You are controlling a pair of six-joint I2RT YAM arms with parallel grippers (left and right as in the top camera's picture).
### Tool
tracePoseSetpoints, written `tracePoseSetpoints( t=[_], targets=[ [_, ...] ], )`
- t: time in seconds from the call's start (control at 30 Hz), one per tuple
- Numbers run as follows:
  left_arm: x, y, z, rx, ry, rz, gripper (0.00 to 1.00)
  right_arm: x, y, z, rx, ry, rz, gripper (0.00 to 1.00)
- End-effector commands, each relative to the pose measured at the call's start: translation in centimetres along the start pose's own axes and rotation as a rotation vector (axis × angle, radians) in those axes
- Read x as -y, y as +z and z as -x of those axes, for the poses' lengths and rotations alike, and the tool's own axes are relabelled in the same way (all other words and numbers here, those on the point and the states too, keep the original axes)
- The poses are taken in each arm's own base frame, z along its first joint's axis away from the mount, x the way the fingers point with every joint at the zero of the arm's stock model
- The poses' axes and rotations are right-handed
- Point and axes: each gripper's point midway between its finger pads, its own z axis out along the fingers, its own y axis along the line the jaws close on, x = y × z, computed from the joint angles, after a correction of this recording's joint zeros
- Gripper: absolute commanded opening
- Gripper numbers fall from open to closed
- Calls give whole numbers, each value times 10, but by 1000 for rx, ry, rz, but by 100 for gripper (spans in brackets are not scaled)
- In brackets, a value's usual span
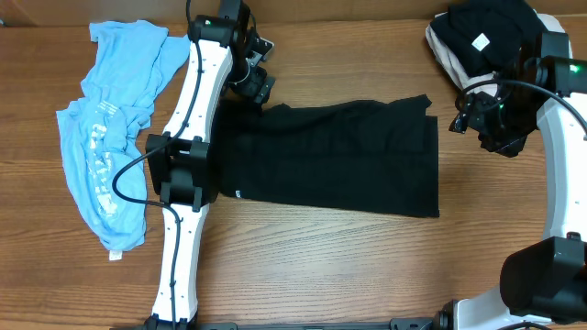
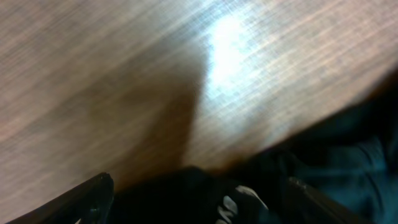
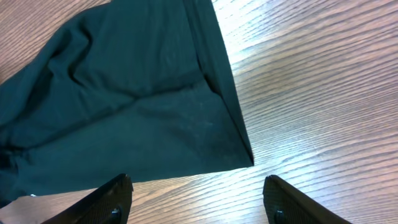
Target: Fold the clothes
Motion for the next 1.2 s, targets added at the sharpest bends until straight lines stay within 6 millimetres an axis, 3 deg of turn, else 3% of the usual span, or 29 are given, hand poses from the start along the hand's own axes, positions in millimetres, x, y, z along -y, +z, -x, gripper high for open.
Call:
tracePoseSetpoints(
  t=[0.0,0.27,0.47,0.53,0.57,0.63,0.67,0.73,0.87,1.17],
  targets=[
    [-8,17,-2,-20,-8,46,88,-4,-5,-2,11,-16,16,72],
    [-17,50,-19,-97,-99,85,82,-4,-5,-2,11,-16,16,71],
    [-16,55,-25,-120,-152,81,74,-4,-5,-2,11,-15,16,71],
    [-14,55,-26,-124,-151,79,55,-4,-5,-2,11,-16,16,71],
    [-14,55,-26,-126,-151,79,36,-4,-5,-2,11,-16,16,71],
    [-14,55,-26,-126,-155,79,11,-4,-5,-2,12,-16,16,71],
    [-15,55,-26,-123,-168,81,6,-4,-5,-2,12,-16,16,71],
    [-15,52,-23,-111,-189,85,4,-4,-5,-2,13,-16,17,71],
    [-18,34,-7,-46,-223,99,4,-6,-5,1,20,-18,27,71],
    [-24,-58,50,233,-287,140,4,-21,-3,11,67,-58,52,71]
  ],
)
